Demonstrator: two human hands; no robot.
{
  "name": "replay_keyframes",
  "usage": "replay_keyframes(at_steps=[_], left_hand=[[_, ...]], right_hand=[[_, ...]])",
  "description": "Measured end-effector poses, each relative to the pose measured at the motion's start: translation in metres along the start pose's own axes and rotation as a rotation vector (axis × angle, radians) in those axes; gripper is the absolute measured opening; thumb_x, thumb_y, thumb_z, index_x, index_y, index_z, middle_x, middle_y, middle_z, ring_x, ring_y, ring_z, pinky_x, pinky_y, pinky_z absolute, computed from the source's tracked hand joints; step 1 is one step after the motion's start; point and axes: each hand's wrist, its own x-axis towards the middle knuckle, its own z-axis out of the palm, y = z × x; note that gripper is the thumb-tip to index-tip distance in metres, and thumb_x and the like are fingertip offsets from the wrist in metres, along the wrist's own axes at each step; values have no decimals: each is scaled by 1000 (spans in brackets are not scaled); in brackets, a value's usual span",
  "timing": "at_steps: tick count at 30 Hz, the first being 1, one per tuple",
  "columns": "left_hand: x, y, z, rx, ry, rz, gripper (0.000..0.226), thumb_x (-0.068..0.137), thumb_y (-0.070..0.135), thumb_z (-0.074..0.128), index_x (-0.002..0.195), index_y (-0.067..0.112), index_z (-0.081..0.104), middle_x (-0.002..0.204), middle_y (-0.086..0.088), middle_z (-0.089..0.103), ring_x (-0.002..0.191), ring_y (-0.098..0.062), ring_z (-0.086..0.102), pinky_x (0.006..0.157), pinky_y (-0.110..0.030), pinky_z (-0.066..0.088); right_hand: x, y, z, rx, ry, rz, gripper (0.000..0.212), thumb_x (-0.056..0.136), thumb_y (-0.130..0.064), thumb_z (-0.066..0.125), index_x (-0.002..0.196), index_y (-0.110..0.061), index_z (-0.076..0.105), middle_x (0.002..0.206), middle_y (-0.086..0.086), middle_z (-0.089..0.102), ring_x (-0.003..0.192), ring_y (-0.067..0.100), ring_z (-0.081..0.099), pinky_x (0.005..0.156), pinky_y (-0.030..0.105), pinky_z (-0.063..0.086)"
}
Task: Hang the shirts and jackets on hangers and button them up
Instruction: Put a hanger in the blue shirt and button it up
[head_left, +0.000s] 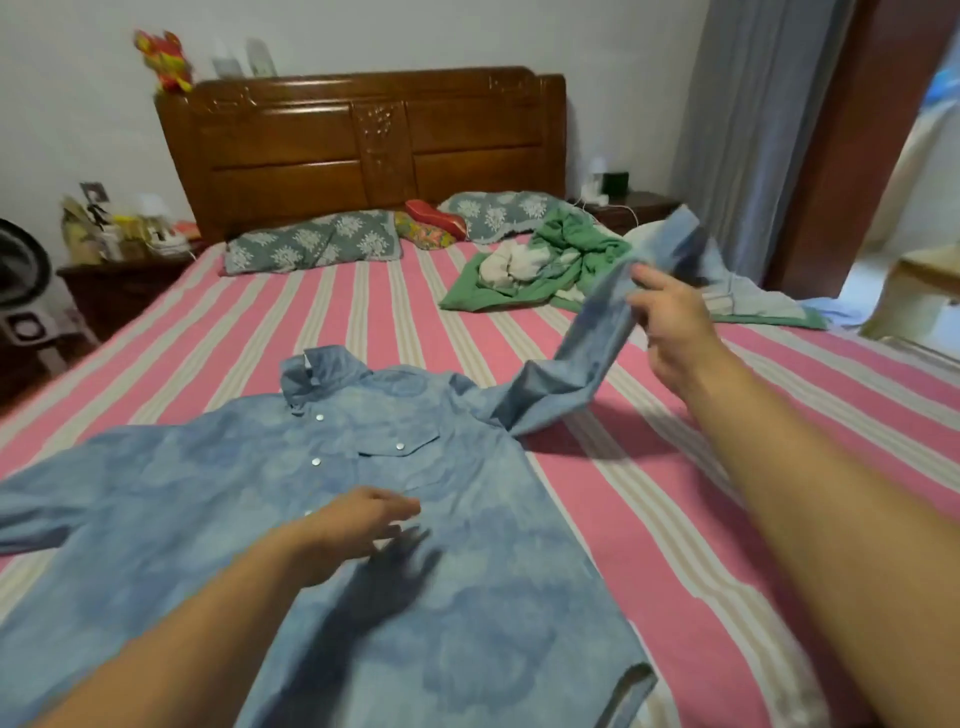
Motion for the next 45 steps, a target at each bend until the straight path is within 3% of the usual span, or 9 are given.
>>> replay_keyframes(at_steps=[7,12,16,20,23,32,36,40,45], left_hand=[[-134,-43,-110,-818,553,202,28,100,1,52,125,13,57,114,-10,66,100,-33,69,91,-49,54],[-209,-146,-118,-660,677,116,23,102,3,49,119,13,62,100,-6,63,81,-22,64,70,-33,53],[-212,-213,-100,-51,598,168,11,96,19,68,107,21,69,103,-1,72,82,-8,66,78,-26,53],[-209,-206,-102,191,487,445,60,77,53,79,129,28,62,118,12,57,101,4,55,94,-12,42],[-195,-192,-89,400,286,632,67,74,51,70,136,28,60,130,12,53,123,1,48,109,-9,29],[-180,-180,-68,587,172,540,53,74,15,54,122,37,55,122,14,64,113,-10,59,95,-32,49],[-176,-177,-65,133,544,524,11,91,12,66,92,18,74,85,1,75,84,-8,68,79,-31,52],[-187,-163,-64,-503,441,423,15,98,12,63,92,6,76,87,-8,77,78,-11,68,72,-26,55],[-188,-162,-60,-498,414,431,13,91,4,69,86,11,78,83,-5,77,76,-10,66,72,-24,52]], right_hand=[[-161,-94,144,-113,-709,-277,40,71,15,56,66,-18,78,76,0,75,78,10,70,76,19,53],[-295,20,166,-895,-1391,-123,40,64,5,39,64,-21,68,115,5,75,115,1,64,98,30,51],[-313,41,175,-944,-951,-130,43,76,13,50,61,-25,62,84,-4,76,87,8,70,82,26,52],[-331,39,200,-1031,-837,-154,13,88,-35,70,83,-27,61,86,-7,63,86,16,61,72,26,45],[-365,64,206,-1235,-992,-144,75,58,-85,54,111,-32,56,108,-7,51,103,15,48,93,32,43],[-362,92,197,-1143,-817,-497,44,73,-11,70,109,-35,77,100,-11,67,98,20,59,87,34,51],[-363,100,197,-836,-679,-814,38,74,-11,57,103,-22,78,99,-8,73,99,18,63,87,28,52],[-358,89,196,-621,-627,-920,24,96,-13,56,105,-15,78,99,-6,75,91,13,70,81,23,53],[-353,82,201,-598,-698,-937,28,102,-31,54,98,-16,77,90,-5,69,78,12,66,68,25,52]])
